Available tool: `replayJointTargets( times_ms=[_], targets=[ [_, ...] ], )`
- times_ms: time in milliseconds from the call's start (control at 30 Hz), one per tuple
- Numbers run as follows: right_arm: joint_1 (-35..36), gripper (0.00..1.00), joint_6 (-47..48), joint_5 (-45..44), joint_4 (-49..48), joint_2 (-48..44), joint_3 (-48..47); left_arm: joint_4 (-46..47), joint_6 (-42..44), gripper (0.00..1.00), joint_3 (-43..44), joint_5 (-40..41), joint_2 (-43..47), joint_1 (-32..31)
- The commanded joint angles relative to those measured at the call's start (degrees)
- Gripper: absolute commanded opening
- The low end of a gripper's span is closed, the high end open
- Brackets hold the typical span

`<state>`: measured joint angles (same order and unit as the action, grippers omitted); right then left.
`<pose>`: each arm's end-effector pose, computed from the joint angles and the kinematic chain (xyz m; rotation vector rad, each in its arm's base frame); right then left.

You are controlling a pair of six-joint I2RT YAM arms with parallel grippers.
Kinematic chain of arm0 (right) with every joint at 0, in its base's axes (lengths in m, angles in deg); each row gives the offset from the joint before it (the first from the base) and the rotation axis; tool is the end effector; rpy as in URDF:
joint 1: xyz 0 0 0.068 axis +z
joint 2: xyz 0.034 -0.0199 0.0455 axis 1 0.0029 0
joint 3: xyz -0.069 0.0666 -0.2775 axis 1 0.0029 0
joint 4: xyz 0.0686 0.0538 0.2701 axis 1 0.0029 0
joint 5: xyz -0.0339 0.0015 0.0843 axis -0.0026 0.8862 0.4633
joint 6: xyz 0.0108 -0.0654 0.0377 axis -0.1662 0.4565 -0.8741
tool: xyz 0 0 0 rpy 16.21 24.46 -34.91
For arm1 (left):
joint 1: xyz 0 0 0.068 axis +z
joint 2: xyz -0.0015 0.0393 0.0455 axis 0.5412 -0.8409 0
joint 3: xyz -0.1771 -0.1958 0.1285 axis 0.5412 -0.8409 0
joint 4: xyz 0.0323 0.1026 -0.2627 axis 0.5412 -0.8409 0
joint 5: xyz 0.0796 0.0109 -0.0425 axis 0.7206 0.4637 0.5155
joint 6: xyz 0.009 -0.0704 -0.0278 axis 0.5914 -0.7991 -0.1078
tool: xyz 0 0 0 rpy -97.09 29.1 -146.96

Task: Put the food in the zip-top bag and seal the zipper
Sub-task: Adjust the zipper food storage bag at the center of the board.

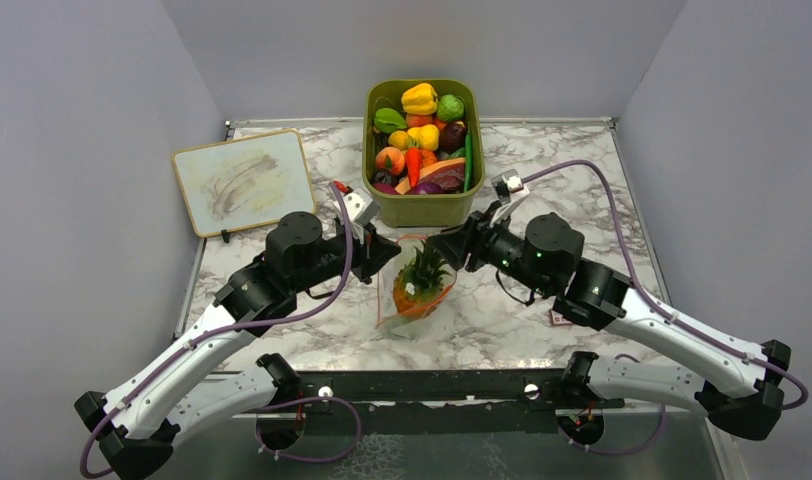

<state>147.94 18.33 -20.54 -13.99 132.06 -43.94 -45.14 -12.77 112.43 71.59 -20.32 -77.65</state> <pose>0.1487 0.2154 0.3835 -0.2992 1.8481 0.9339 0.1465 -0.1638 0.3863 0.6284 1.7629 -0.9093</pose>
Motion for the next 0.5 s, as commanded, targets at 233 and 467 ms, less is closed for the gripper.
replayJointTargets(
  times_ms=[233, 467],
  targets=[
    [-0.18, 0.50, 8.61, -0.68, 2.29, 2.94, -10.13, 1.48, 5.41, 0.00, -0.29, 8.54, 1.34, -0.20],
    [-2.64, 0.46, 14.89, -14.50, 3.31, 10.67, -16.12, -1.21, 6.92, 0.00, -0.52, 12.45, 4.78, -0.20]
  ],
)
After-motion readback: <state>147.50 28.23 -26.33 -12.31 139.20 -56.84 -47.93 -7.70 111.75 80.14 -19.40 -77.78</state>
